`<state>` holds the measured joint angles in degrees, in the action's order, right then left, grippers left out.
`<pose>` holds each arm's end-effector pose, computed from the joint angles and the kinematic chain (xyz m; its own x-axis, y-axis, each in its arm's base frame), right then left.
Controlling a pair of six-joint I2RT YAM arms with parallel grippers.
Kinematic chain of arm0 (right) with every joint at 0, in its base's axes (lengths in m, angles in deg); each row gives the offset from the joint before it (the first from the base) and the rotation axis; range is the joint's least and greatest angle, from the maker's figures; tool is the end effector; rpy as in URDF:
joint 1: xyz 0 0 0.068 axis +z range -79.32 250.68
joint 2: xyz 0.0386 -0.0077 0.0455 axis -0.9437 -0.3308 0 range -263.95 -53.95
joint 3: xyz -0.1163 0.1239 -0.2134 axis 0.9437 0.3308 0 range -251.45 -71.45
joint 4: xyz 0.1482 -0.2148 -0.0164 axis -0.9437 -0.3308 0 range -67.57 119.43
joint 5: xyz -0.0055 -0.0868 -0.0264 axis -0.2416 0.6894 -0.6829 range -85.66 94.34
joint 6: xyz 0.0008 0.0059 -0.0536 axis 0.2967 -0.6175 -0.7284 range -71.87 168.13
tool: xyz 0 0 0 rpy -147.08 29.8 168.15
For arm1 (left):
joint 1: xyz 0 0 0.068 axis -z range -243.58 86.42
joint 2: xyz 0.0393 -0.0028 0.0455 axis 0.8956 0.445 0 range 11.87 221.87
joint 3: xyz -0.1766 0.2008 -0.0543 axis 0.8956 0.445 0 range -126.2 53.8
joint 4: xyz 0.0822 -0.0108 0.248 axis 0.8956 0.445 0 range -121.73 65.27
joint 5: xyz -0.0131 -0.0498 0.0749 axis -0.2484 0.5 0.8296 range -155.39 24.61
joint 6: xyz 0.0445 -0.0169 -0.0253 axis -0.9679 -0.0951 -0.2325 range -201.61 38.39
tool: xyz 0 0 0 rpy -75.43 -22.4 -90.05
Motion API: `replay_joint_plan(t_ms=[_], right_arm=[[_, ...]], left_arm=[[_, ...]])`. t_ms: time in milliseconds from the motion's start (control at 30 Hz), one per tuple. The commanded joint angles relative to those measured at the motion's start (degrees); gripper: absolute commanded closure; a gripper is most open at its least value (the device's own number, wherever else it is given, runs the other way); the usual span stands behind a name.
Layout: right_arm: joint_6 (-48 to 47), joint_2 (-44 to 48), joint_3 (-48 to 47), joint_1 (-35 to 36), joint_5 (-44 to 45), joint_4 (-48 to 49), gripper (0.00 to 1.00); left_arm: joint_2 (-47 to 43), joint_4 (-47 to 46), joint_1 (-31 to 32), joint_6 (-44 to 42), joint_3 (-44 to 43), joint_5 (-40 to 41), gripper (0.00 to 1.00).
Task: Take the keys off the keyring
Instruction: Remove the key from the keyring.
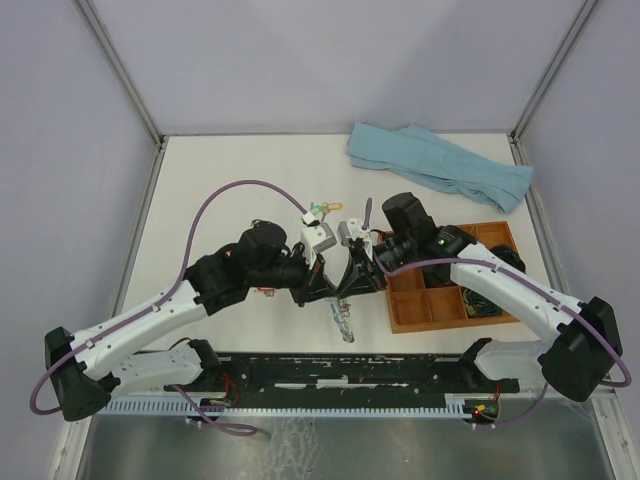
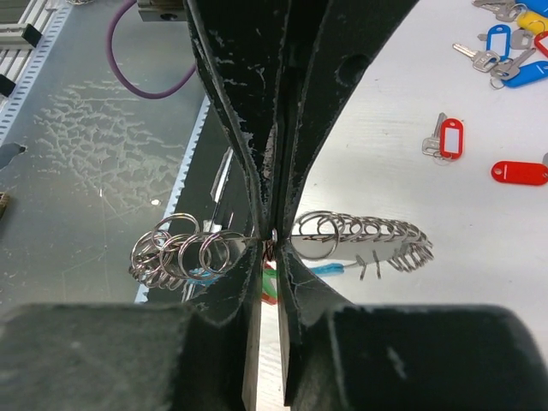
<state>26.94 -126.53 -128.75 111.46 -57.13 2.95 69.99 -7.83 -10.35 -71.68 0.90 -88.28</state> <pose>0.1773 0.1943 0.2982 -0.1781 -0.3816 -0.9070 -0.9359 -0.2191 0.2759 0.1226 -0.1871 0.3233 -0.4493 0.3359 -0.8278 0.8770 0.3423 -0.3371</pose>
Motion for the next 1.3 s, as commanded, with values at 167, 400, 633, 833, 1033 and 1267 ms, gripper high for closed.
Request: replay_joint_plan(t_ms=[167, 400, 633, 833, 1033, 1267], right_arm=[[-0.2, 0.6, -2.4, 0.2, -2.6, 1.0, 0.99], [-1.3, 1.1, -2.8, 0.2, -3.1, -0.2, 0.99], [0.0, 2.1, -2.8, -0.2, -4.9, 0.9, 0.99], [-0.7, 3.4, -1.9, -1.7, -8.2, 3.4, 0.99], [-11.1, 3.5, -1.1, -2.3, -8.3, 2.4, 0.99], [-41.8, -1.7, -11.4, -2.3, -10.1, -17.1, 0.99]], left_arm=[[-0.8, -3.9, 0.0, -2.3, -3.1, -1.2, 0.97], [-3.0, -6.8, 0.0, -2.0, -0.6, -1.3, 0.94], [-10.2, -15.3, 0.0, 2.1, 6.6, 1.9, 0.61], [-26.1, -38.5, 0.0, 7.5, 25.2, 4.4, 0.55], [-35.3, -57.5, 0.0, 6.5, 40.4, 8.3, 0.54], [-33.8, -64.7, 0.1, -4.0, 42.2, 6.0, 0.54]])
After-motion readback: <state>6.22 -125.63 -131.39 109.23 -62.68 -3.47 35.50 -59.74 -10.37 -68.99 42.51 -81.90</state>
